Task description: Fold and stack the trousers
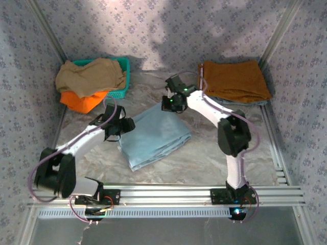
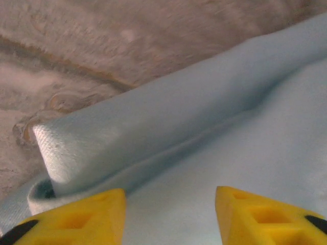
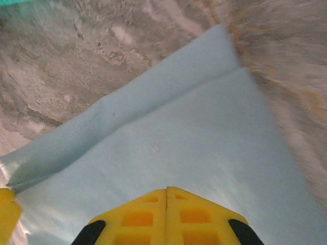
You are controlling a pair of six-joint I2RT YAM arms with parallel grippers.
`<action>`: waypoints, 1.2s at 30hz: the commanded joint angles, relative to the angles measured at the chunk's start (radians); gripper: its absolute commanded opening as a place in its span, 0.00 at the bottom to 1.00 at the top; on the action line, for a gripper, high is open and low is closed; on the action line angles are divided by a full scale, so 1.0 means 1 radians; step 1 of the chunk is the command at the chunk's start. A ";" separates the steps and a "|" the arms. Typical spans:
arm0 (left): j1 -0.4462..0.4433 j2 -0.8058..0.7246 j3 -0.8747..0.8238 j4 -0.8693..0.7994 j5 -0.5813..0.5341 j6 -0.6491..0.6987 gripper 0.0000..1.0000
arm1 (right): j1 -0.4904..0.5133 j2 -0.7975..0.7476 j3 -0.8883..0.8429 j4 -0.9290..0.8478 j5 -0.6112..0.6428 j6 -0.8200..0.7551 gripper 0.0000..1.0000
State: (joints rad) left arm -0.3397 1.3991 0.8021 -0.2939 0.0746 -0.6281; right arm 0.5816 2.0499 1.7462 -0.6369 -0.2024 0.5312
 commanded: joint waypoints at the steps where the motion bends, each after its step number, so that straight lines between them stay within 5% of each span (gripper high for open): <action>1: 0.048 0.097 -0.006 0.042 0.011 0.018 0.39 | 0.001 0.164 0.109 -0.056 -0.024 0.009 0.00; 7: 0.074 0.090 -0.167 0.118 0.033 -0.010 0.32 | -0.014 0.293 0.160 -0.099 -0.056 -0.010 0.00; 12: 0.073 -0.053 -0.269 0.077 0.027 -0.002 0.42 | -0.062 0.162 0.108 -0.115 0.021 -0.040 0.00; 17: 0.074 -0.237 -0.255 -0.037 0.067 0.019 0.87 | -0.152 -0.028 -0.010 -0.110 0.292 -0.055 0.56; 23: 0.055 -0.302 -0.245 -0.126 0.112 -0.049 0.95 | -0.233 0.000 -0.031 -0.176 0.546 -0.020 0.81; 31: -0.157 -0.363 -0.284 -0.175 0.013 -0.197 0.94 | -0.308 0.145 0.083 -0.198 0.602 0.027 0.94; 36: -0.205 -0.367 -0.324 -0.131 0.004 -0.248 0.93 | -0.340 0.265 0.224 -0.241 0.609 0.048 0.94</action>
State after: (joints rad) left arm -0.5365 1.0428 0.4953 -0.4232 0.1078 -0.8162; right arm 0.2623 2.2650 1.8782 -0.8192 0.3553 0.5449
